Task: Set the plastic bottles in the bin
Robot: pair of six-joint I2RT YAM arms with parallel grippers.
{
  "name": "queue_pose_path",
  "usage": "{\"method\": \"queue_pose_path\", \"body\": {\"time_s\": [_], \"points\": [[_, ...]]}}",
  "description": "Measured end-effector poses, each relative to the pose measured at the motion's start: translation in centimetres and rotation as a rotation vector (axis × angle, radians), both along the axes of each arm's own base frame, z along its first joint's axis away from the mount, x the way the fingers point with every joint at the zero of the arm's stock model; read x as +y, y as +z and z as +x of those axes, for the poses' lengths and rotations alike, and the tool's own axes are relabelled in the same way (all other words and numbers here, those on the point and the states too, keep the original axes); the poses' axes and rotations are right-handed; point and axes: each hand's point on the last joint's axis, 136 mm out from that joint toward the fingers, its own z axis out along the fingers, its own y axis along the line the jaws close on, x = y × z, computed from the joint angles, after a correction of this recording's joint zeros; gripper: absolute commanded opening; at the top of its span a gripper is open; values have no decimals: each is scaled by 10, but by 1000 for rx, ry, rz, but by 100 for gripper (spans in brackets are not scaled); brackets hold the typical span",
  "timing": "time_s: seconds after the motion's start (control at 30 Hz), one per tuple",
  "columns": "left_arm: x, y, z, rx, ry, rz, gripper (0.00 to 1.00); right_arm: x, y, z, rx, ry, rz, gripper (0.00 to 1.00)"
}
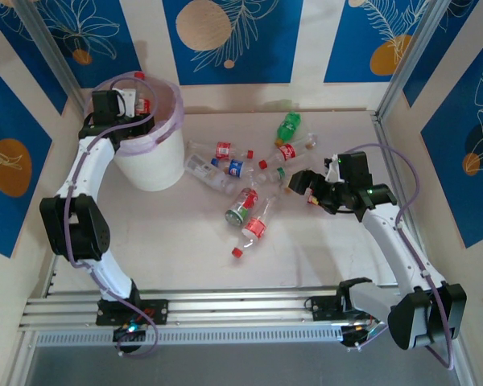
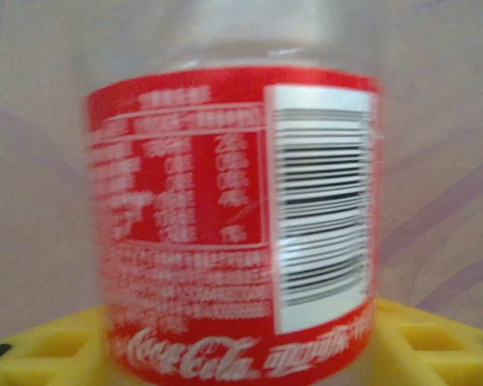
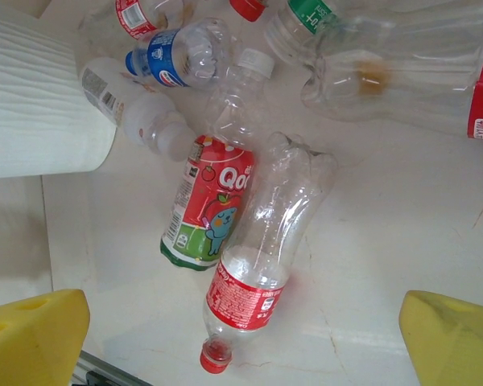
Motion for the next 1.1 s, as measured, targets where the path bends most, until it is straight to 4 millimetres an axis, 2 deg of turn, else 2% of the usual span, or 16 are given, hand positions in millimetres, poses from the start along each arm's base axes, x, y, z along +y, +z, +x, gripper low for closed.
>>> {"method": "queue_pose_path", "body": {"time_s": [0.3, 0.77, 0.93, 1.1], "points": [[-2, -2, 1, 3, -11, -3, 89, 0, -1, -1, 3, 0, -1, 99], [-3, 4, 2, 5, -16, -9, 91, -3, -4, -2, 13, -10, -14, 99], [-3, 31, 6, -42, -14, -11, 95, -18, -6, -4, 34, -47, -74, 99], [-3, 81, 2, -127, -8, -15, 98, -34, 3, -3, 27, -81, -174, 97]]}}
